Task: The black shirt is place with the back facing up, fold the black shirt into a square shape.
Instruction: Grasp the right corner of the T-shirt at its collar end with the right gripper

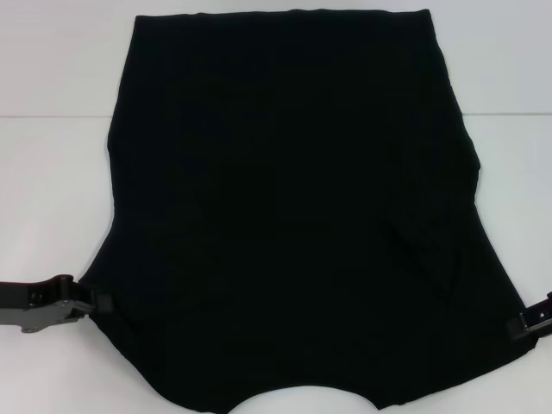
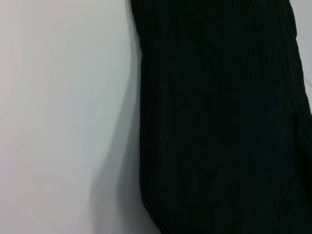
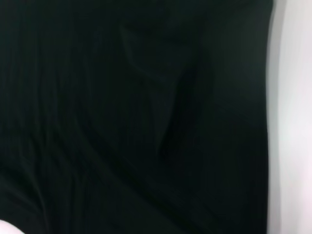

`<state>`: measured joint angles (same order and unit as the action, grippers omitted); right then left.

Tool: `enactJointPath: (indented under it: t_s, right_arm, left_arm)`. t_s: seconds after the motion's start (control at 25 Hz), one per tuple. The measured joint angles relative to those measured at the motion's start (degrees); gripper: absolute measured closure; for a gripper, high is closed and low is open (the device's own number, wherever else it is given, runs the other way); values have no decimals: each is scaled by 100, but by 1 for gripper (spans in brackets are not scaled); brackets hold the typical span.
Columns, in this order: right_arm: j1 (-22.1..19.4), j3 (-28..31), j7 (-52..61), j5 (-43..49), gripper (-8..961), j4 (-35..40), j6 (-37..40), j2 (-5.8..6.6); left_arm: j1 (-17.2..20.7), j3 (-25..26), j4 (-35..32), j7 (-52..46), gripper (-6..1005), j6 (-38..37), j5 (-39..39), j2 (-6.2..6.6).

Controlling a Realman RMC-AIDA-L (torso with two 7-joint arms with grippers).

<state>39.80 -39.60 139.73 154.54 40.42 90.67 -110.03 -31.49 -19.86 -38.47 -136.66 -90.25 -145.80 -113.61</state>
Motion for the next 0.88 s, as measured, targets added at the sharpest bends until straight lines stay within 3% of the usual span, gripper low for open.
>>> enactJointPath:
  t_s: [0.4,0.88]
  right_arm:
    - [22,-98,-7,-11,344,-47,-81,-47]
    - [285,-126,-98,-27,369,-100,-89,-245]
  left_arm:
    - [20,0,6,-25,952,-7,0,-18]
    - [-6,0,15,-36,953,-8,0,-18]
